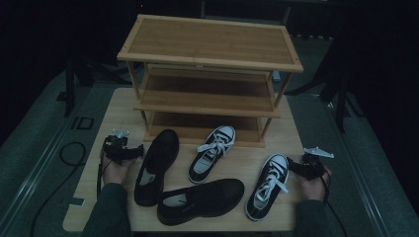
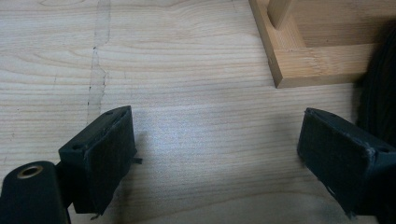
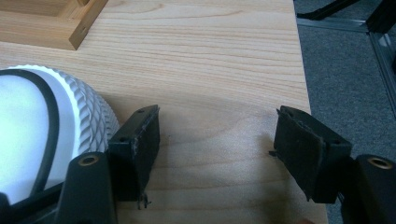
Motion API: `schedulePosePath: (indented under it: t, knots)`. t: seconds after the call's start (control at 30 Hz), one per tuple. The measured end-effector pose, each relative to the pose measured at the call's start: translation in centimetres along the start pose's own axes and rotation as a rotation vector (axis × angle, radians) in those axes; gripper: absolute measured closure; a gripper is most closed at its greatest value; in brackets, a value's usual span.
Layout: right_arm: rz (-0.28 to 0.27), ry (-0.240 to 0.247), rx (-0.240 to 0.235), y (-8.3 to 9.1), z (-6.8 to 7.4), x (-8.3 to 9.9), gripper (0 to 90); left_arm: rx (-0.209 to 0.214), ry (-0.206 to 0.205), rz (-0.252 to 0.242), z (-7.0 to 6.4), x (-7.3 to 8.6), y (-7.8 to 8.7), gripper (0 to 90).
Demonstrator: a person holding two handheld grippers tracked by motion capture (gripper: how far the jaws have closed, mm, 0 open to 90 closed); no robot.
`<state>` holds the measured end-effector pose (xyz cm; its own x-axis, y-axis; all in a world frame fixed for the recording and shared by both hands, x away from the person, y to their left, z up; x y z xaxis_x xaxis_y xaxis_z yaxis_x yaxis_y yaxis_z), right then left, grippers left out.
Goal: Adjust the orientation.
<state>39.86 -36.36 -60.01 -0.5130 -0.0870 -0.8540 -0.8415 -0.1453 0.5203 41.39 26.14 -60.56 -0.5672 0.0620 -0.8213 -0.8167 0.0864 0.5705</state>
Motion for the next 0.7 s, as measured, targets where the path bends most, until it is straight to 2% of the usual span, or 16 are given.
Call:
schedulePosePath:
  t: [0.23, 0.27, 0.43, 0.5, 0.53, 0.63, 0.7]
  knots:
    - [0.000, -0.002, 0.002, 0.0, 0.0, 0.0, 31.2, -0.008, 0.006, -0.003, 0.0, 0.0, 0.1, 12.0]
    - [0.000, -0.002, 0.002, 0.0, 0.0, 0.0, 31.2, -0.014, 0.013, -0.013, 0.0, 0.0, 0.2, 17.8]
    - [0.000, -0.002, 0.002, 0.0, 0.0, 0.0, 31.2, -0.004, 0.006, -0.009, 0.0, 0.0, 0.4, 24.0]
    - [0.000, -0.002, 0.002, 0.0, 0.0, 0.0, 31.2, 0.005, -0.001, -0.003, 0.0, 0.0, 0.7, 31.8]
    - [0.000, -0.002, 0.002, 0.0, 0.0, 0.0, 31.2, 0.009, -0.003, 0.000, 0.0, 0.0, 0.8, 31.8]
    - [0.000, -0.002, 0.002, 0.0, 0.0, 0.0, 31.2, 0.010, -0.007, 0.012, 0.2, -0.1, 1.2, 48.6]
    - [0.000, -0.002, 0.002, 0.0, 0.0, 0.0, 31.2, 0.019, 0.000, 0.015, 0.3, -0.1, 1.4, 51.6]
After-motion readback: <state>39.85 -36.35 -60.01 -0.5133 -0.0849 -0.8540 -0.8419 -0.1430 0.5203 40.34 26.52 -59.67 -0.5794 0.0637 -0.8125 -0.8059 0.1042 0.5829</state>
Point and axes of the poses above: each handheld gripper's, and its own axes: y roughly backward along the jaws, x roughly out of its underside, z roughly to its left, the point moved 5 cm from there along -y, roughly forward along the jaws, and after that the axes turned 10 degrees about -z, right-handed, at the moved point
